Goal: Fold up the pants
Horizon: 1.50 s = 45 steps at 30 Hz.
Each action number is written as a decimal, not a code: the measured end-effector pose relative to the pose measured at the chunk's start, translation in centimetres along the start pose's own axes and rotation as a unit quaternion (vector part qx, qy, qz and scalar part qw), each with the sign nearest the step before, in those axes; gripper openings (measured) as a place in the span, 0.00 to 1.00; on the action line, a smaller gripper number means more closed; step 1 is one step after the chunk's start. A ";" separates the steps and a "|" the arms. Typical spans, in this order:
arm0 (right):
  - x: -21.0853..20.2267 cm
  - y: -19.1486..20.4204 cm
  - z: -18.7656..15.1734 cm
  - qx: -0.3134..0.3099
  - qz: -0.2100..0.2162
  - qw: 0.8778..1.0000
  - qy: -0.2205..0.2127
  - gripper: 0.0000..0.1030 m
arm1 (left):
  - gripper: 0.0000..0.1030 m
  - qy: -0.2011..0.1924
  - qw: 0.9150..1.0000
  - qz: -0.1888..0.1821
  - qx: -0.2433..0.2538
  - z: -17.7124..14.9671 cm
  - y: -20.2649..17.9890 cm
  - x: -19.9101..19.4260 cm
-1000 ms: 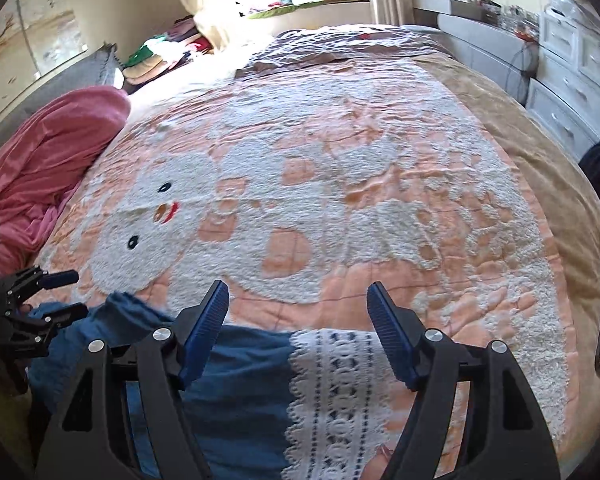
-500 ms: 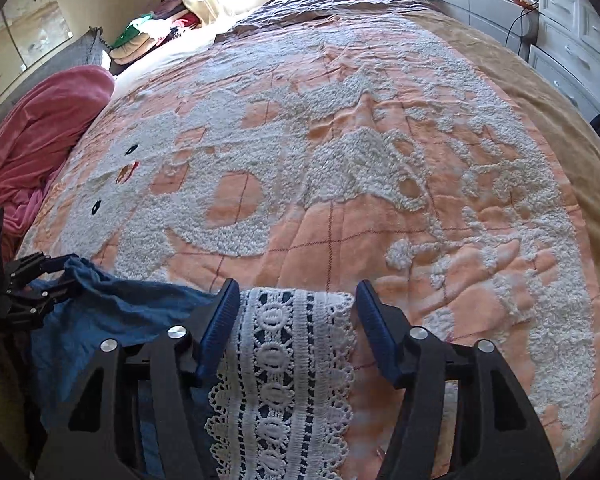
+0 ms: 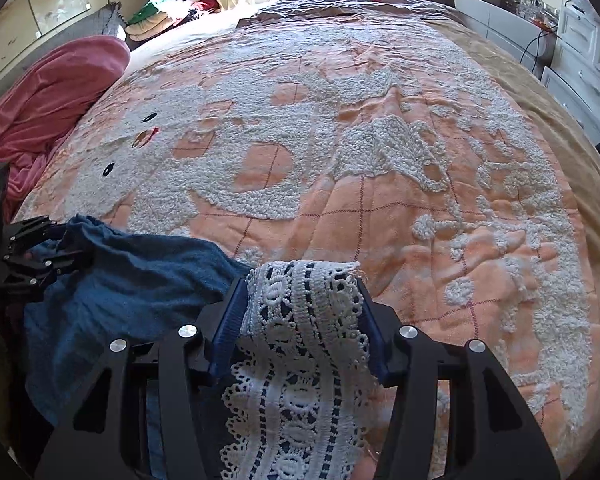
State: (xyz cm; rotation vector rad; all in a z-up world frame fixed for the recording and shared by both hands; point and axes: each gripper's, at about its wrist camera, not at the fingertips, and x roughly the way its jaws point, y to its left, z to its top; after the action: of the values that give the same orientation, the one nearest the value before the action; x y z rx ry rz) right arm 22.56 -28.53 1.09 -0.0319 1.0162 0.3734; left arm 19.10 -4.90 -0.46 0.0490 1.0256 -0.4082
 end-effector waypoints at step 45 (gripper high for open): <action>-8.2 -2.4 -2.7 0.075 -0.012 0.992 -0.100 0.71 | 0.49 -0.097 0.993 0.060 -0.033 -0.4 0.0 -8.4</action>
State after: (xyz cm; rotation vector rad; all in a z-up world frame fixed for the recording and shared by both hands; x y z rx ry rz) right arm 17.25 -33.67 6.13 0.1270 0.8416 0.2720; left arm 15.01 -2.19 6.37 0.0106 0.8397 -0.2632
